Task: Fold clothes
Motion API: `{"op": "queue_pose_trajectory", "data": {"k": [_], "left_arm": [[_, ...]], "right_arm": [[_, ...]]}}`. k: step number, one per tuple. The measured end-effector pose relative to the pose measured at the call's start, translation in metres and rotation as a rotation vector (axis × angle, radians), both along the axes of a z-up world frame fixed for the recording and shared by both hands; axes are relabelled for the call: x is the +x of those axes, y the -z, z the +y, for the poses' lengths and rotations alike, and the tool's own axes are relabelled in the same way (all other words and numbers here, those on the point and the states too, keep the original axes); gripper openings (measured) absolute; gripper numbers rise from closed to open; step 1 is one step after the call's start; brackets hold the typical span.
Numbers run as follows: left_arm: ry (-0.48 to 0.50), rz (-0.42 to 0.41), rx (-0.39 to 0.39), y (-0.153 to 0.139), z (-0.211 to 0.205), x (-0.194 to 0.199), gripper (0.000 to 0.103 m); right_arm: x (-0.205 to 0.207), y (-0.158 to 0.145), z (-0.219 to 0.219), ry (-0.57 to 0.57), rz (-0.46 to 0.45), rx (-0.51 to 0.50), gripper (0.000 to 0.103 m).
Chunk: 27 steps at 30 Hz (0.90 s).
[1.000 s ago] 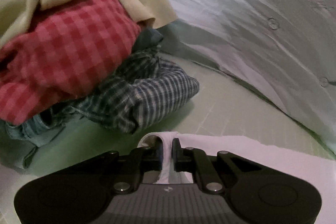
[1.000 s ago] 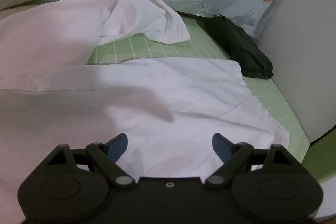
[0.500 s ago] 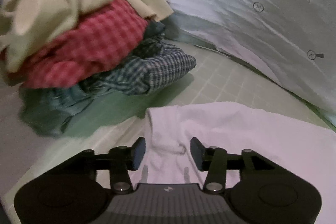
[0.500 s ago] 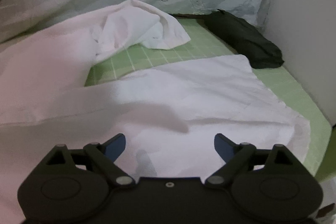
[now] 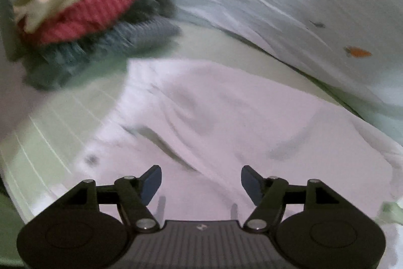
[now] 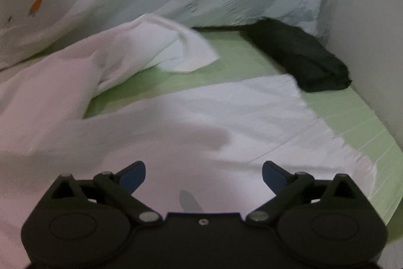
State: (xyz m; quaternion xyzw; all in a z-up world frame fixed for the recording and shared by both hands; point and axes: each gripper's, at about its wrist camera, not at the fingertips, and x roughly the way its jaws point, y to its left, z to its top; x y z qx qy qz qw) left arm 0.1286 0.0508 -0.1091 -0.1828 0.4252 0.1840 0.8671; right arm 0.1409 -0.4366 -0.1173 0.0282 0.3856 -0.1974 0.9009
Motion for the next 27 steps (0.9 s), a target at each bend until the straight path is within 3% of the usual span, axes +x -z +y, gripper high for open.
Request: {"op": "queue_pose_trajectory", "data": {"k": [8, 18, 22, 27], "left_arm": [[0.113, 0.054, -0.004, 0.015, -0.072, 0.019, 0.075], [0.083, 0.132, -0.007, 0.036, -0.084, 0.074, 0.077], [0.067, 0.192, -0.015, 0.048, -0.083, 0.1, 0.077], [0.058, 0.26, -0.005, 0.065, -0.083, 0.121, 0.077]], "right_arm": [[0.016, 0.008, -0.053, 0.005, -0.063, 0.185, 0.103], [0.09, 0.017, -0.088, 0.04, -0.112, 0.186, 0.097], [0.13, 0.026, -0.099, 0.047, -0.108, 0.219, 0.087], [0.171, 0.042, -0.112, 0.019, -0.117, 0.31, 0.063]]}}
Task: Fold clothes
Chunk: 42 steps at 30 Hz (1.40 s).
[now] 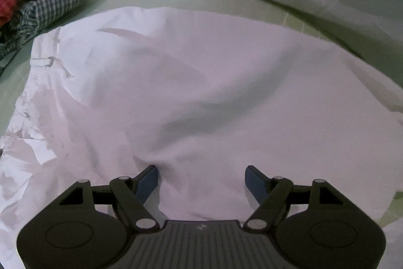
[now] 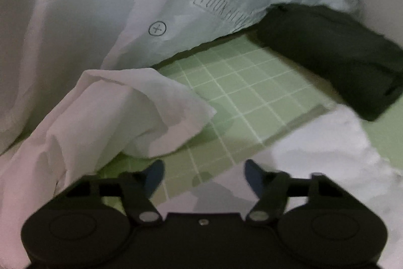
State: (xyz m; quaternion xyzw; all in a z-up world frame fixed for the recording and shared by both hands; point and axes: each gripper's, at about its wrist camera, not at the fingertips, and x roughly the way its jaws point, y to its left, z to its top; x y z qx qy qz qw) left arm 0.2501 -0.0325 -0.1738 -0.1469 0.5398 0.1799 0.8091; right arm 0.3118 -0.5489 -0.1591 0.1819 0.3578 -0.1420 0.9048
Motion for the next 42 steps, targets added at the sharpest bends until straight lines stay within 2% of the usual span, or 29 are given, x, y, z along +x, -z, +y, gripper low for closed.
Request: {"op": "queue_pose_trajectory", "data": {"k": [5, 9, 10, 12, 13, 16, 19, 22, 27, 30, 33, 34, 35, 38, 42], "left_arm": [[-0.03, 0.026, 0.012, 0.01, 0.004, 0.004, 0.078], [-0.035, 0.041, 0.025, 0.014, 0.002, 0.01, 0.084], [-0.028, 0.05, 0.032, 0.016, 0.001, 0.012, 0.086], [-0.014, 0.065, 0.048, 0.017, -0.003, 0.017, 0.09], [-0.016, 0.07, 0.048, 0.017, -0.002, 0.018, 0.09], [-0.031, 0.071, 0.035, 0.019, 0.0, 0.02, 0.092], [-0.022, 0.07, 0.036, 0.02, 0.001, 0.02, 0.095], [-0.009, 0.079, 0.029, 0.021, 0.004, 0.022, 0.096], [0.004, 0.09, 0.023, 0.022, 0.005, 0.026, 0.1], [0.011, 0.087, 0.024, 0.023, 0.004, 0.025, 0.102], [0.015, 0.084, 0.026, 0.023, 0.003, 0.025, 0.103], [0.015, 0.084, 0.026, 0.024, 0.002, 0.025, 0.103], [0.015, 0.084, 0.025, 0.024, 0.002, 0.025, 0.103], [0.017, 0.079, 0.026, 0.024, 0.002, 0.023, 0.103], [0.011, 0.075, 0.028, 0.025, 0.003, 0.021, 0.103]], "right_arm": [[0.025, 0.003, -0.005, 0.022, -0.051, 0.046, 0.061], [0.043, 0.009, -0.003, 0.023, -0.05, 0.07, 0.06], [0.046, 0.01, -0.002, 0.022, -0.053, 0.082, 0.054], [0.053, 0.011, -0.002, 0.017, -0.049, 0.093, 0.033], [0.055, 0.012, -0.002, 0.022, -0.044, 0.096, 0.013], [0.048, 0.009, -0.006, 0.052, -0.077, 0.129, 0.007], [0.033, -0.008, -0.009, 0.094, -0.117, 0.112, 0.005], [0.018, -0.043, -0.016, 0.116, -0.199, 0.068, 0.004], [0.012, -0.128, -0.021, 0.062, -0.384, -0.126, 0.004], [0.024, -0.158, -0.014, -0.001, -0.448, -0.272, 0.004], [0.052, -0.157, -0.006, -0.078, -0.403, -0.347, 0.008], [0.061, -0.15, -0.007, -0.082, -0.369, -0.339, 0.016], [0.067, -0.142, -0.008, -0.077, -0.337, -0.322, 0.028], [0.057, -0.115, -0.014, -0.001, -0.283, -0.235, 0.046], [0.033, -0.072, -0.025, 0.094, -0.177, -0.138, 0.051]]}}
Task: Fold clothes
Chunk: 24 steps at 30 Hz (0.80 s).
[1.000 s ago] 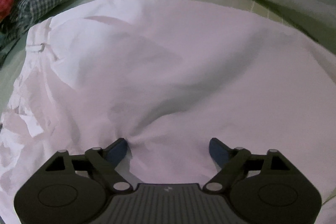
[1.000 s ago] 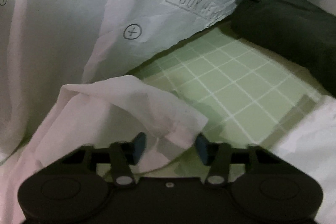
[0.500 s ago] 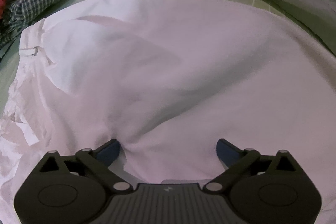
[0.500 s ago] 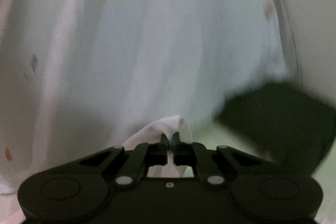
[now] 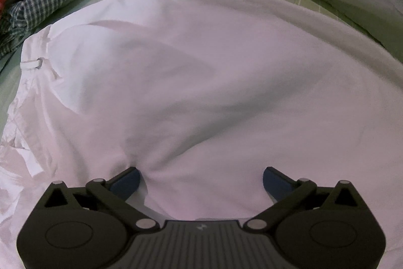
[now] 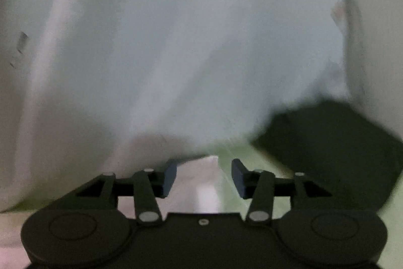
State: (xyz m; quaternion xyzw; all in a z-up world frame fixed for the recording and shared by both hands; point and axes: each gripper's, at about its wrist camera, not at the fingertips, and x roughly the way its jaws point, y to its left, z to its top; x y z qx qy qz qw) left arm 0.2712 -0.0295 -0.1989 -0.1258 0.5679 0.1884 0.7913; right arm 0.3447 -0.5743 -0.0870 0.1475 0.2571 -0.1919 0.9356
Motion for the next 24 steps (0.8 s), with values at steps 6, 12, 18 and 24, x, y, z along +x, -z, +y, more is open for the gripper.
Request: {"op": "queue_pose_trajectory", "data": {"k": [6, 12, 18, 24], "left_arm": [[-0.012, 0.015, -0.007, 0.0, -0.001, 0.005, 0.103], [-0.014, 0.021, -0.01, -0.002, -0.003, 0.005, 0.103], [-0.016, 0.02, -0.01, -0.001, -0.002, 0.003, 0.103], [-0.012, 0.022, -0.011, -0.001, -0.002, 0.005, 0.103]], "right_arm": [[-0.026, 0.063, -0.014, 0.071, 0.158, 0.185, 0.051], [-0.018, 0.086, -0.023, 0.087, 0.154, 0.287, 0.054], [0.006, 0.092, -0.02, -0.004, 0.162, 0.228, 0.033], [0.003, 0.039, -0.035, -0.039, 0.031, 0.134, 0.011]]}}
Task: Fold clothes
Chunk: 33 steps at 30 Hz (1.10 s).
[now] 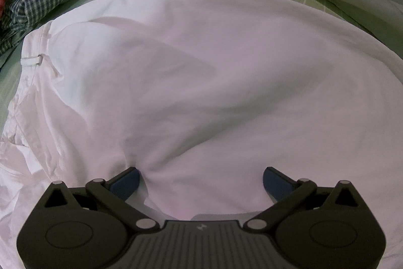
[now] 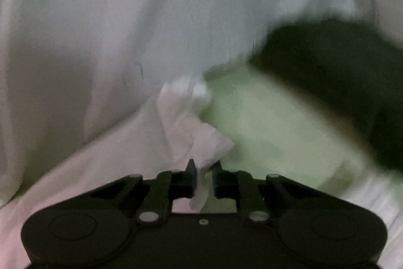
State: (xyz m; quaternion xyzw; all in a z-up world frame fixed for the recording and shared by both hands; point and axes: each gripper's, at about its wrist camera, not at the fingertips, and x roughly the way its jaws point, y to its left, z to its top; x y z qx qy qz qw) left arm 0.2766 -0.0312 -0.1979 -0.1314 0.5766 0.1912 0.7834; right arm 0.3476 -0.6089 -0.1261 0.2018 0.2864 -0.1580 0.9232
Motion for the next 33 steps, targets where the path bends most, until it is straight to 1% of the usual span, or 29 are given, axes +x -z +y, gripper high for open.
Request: {"op": "queue_pose_trajectory", "data": {"k": [2, 3, 4, 5, 6, 7, 8, 9, 10, 11, 12, 13, 14, 15, 16, 17, 19, 23, 26, 28, 30, 31, 33], "left_arm": [[0.003, -0.001, 0.001, 0.001, 0.001, 0.001, 0.103], [0.004, -0.002, 0.001, 0.001, 0.001, 0.001, 0.103], [0.006, -0.003, 0.001, 0.001, 0.001, 0.002, 0.103], [0.007, -0.004, 0.002, 0.001, 0.001, 0.002, 0.103], [0.008, -0.005, 0.002, 0.001, 0.001, 0.002, 0.103], [0.008, -0.007, 0.002, 0.001, 0.001, 0.002, 0.103], [0.008, -0.007, 0.001, 0.001, 0.001, 0.001, 0.103], [0.009, -0.007, 0.001, 0.001, 0.001, 0.002, 0.103], [0.011, -0.007, 0.001, 0.001, 0.001, 0.001, 0.103], [0.014, -0.006, 0.0, 0.001, 0.002, 0.001, 0.103], [0.018, -0.007, -0.003, 0.0, 0.002, 0.001, 0.103], [0.024, -0.011, -0.009, -0.001, 0.003, -0.001, 0.103], [0.03, -0.023, -0.015, -0.004, 0.004, -0.004, 0.102], [0.033, -0.049, -0.024, -0.008, 0.005, -0.008, 0.102], [0.035, -0.075, -0.033, -0.012, 0.007, -0.014, 0.102], [0.03, -0.098, -0.041, -0.017, 0.01, -0.02, 0.102], [0.012, -0.134, -0.05, -0.028, 0.016, -0.033, 0.102], [-0.025, -0.188, -0.062, -0.046, 0.031, -0.071, 0.099], [-0.074, -0.224, -0.054, -0.052, 0.045, -0.11, 0.093], [-0.121, -0.247, -0.055, -0.053, 0.059, -0.137, 0.089], [-0.178, -0.261, -0.07, -0.051, 0.074, -0.163, 0.079], [-0.21, -0.265, -0.082, -0.049, 0.082, -0.175, 0.076], [-0.273, -0.275, -0.113, -0.045, 0.099, -0.199, 0.063]], "right_arm": [[-0.009, -0.035, -0.01, 0.051, -0.086, -0.077, 0.008], [-0.013, -0.05, -0.018, 0.069, -0.116, -0.084, 0.008], [-0.017, -0.06, -0.026, 0.072, -0.144, -0.058, 0.008], [-0.02, -0.063, -0.03, 0.074, -0.155, -0.036, 0.008], [-0.02, -0.06, -0.03, 0.082, -0.141, -0.041, 0.008], [-0.017, -0.055, -0.028, 0.086, -0.099, -0.072, 0.011], [-0.009, -0.042, -0.024, 0.083, -0.004, -0.138, 0.017], [-0.003, -0.028, -0.021, 0.081, 0.109, -0.192, 0.02], [-0.002, -0.016, -0.02, 0.082, 0.188, -0.218, 0.03], [-0.008, -0.008, -0.02, 0.09, 0.215, -0.202, 0.034], [-0.014, -0.001, -0.021, 0.097, 0.241, -0.185, 0.036], [-0.022, 0.003, -0.02, 0.103, 0.251, -0.169, 0.045], [-0.035, 0.001, -0.017, 0.106, 0.233, -0.156, 0.059], [-0.049, -0.001, -0.014, 0.109, 0.215, -0.143, 0.065], [-0.062, -0.003, -0.01, 0.11, 0.2, -0.138, 0.073], [-0.075, -0.004, -0.006, 0.11, 0.194, -0.14, 0.076], [-0.099, -0.004, 0.004, 0.118, 0.198, -0.127, 0.078], [-0.142, 0.01, 0.014, 0.111, 0.217, -0.007, 0.078], [-0.176, 0.02, 0.035, 0.067, 0.239, 0.016, 0.081], [-0.194, 0.023, 0.049, 0.028, 0.251, 0.03, 0.081], [-0.204, 0.028, 0.061, -0.009, 0.268, 0.041, 0.081], [-0.208, 0.028, 0.067, -0.027, 0.274, 0.041, 0.082], [-0.212, 0.025, 0.076, -0.054, 0.275, 0.021, 0.082]]}}
